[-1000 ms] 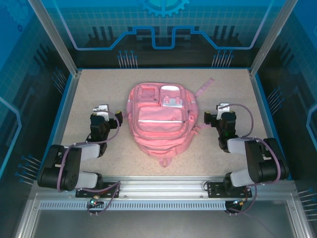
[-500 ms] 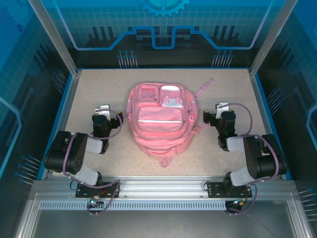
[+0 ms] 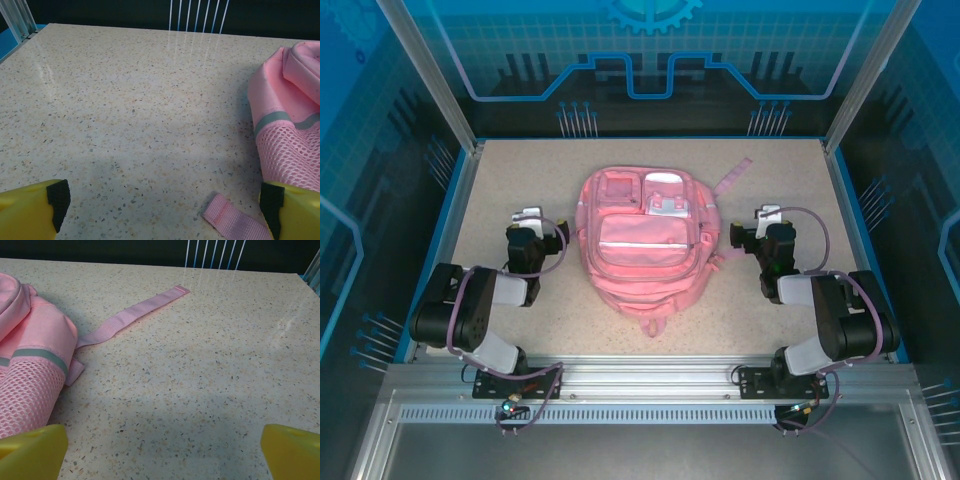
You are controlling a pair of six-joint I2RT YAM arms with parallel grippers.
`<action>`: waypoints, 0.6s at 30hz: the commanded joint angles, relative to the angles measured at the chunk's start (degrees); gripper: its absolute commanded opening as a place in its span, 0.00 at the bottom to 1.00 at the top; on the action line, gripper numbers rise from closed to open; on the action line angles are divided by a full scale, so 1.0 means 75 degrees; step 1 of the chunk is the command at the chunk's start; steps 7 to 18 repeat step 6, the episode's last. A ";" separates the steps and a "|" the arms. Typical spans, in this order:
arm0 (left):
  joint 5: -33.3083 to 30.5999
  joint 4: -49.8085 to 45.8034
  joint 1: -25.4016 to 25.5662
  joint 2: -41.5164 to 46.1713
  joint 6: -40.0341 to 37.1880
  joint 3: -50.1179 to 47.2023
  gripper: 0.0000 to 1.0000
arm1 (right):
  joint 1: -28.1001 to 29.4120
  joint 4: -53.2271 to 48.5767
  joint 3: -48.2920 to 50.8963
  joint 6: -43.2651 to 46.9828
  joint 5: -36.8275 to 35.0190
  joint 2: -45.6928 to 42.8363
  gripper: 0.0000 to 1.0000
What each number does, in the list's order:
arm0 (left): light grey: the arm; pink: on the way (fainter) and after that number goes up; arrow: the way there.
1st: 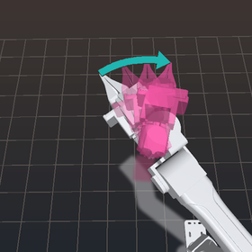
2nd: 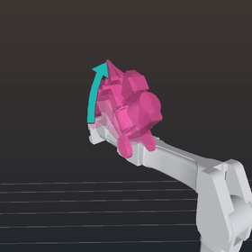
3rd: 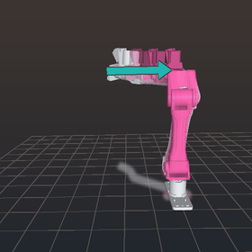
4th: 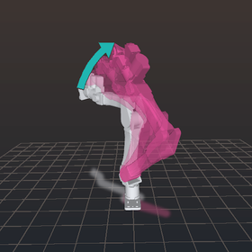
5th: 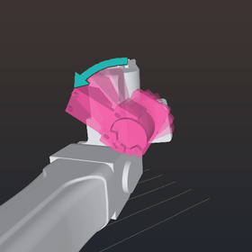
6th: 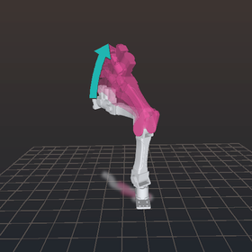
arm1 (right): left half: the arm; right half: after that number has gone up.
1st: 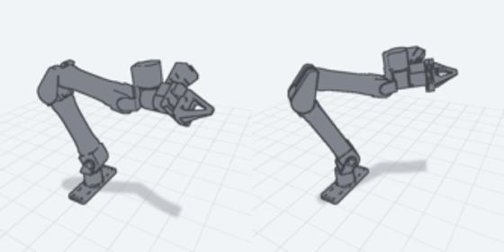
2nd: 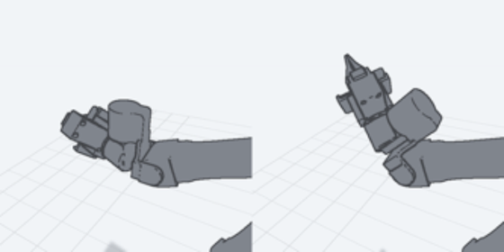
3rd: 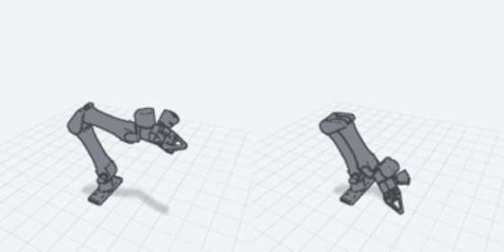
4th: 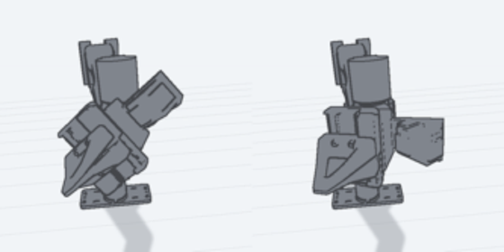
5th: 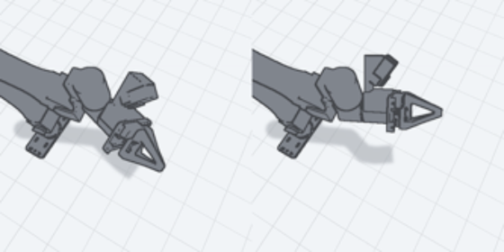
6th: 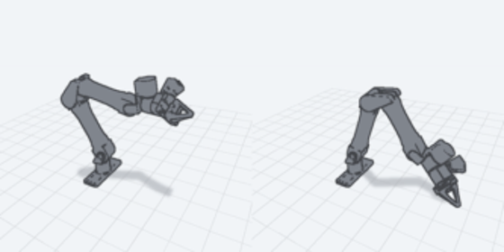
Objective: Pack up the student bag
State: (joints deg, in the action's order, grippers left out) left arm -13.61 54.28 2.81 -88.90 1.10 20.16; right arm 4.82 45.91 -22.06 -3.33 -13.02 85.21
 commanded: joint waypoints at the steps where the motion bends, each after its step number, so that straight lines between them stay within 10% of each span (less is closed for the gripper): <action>1: 0.0323 -0.0103 -0.0144 -0.0015 -0.0063 0.0193 0.99 | -0.0036 0.0019 -0.0140 0.0118 -0.0067 0.0100 1.00; 18: 0.0432 -0.0081 -0.0187 -0.0009 -0.0053 0.0182 0.99 | -0.0044 0.0034 -0.0123 0.0116 -0.0064 0.0088 1.00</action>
